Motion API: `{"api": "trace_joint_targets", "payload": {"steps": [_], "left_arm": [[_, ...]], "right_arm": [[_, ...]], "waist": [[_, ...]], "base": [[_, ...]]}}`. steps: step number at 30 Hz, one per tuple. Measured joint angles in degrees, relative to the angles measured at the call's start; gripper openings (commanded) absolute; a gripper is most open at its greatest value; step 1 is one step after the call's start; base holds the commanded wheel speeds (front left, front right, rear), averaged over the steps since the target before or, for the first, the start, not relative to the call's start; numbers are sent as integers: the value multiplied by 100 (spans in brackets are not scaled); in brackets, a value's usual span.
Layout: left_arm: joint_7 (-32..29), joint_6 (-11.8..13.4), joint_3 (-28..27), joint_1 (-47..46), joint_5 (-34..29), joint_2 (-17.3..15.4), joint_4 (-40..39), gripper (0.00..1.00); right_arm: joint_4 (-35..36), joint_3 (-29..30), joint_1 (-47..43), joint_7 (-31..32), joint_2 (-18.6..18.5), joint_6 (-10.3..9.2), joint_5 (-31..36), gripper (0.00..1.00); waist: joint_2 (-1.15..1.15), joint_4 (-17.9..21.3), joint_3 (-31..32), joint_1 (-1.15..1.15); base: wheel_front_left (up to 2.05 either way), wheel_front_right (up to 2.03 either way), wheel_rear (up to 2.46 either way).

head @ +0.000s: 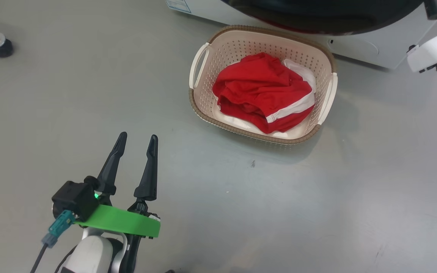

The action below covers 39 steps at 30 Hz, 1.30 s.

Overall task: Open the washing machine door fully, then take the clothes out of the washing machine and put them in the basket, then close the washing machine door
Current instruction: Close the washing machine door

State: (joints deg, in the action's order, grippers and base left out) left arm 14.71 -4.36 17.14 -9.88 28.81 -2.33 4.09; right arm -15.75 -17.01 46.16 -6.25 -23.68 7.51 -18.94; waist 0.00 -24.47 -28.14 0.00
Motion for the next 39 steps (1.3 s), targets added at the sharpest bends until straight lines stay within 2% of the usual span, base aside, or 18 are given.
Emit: {"api": "trace_joint_targets", "payload": {"steps": [9,16,19,26,36,39], "left_arm": [[0,-33,11,-215,38,47,5,100],[0,-55,82,-267,41,62,71,100],[0,-57,140,-296,41,69,76,100],[0,-57,176,-342,145,75,75,100],[0,-56,186,-401,194,78,194,100],[0,-56,164,-424,190,78,279,100]], "right_arm": [[-199,212,460,193,-254,-7,92,0],[-388,205,762,290,-276,-19,194,0],[-466,213,837,291,-281,-98,233,0],[-582,321,956,282,-169,-119,191,0],[-976,267,917,-34,-135,-120,191,0],[-1113,234,750,-177,-131,-174,190,0]], "waist": [[0,-132,-331,0],[0,-191,-460,0],[0,-213,-482,0],[0,-247,-518,0],[0,-253,-346,0],[0,-233,-231,0]], "base": [[0,0,0],[0,0,0],[0,0,0],[0,0,0],[0,0,0],[0,0,0]]}}
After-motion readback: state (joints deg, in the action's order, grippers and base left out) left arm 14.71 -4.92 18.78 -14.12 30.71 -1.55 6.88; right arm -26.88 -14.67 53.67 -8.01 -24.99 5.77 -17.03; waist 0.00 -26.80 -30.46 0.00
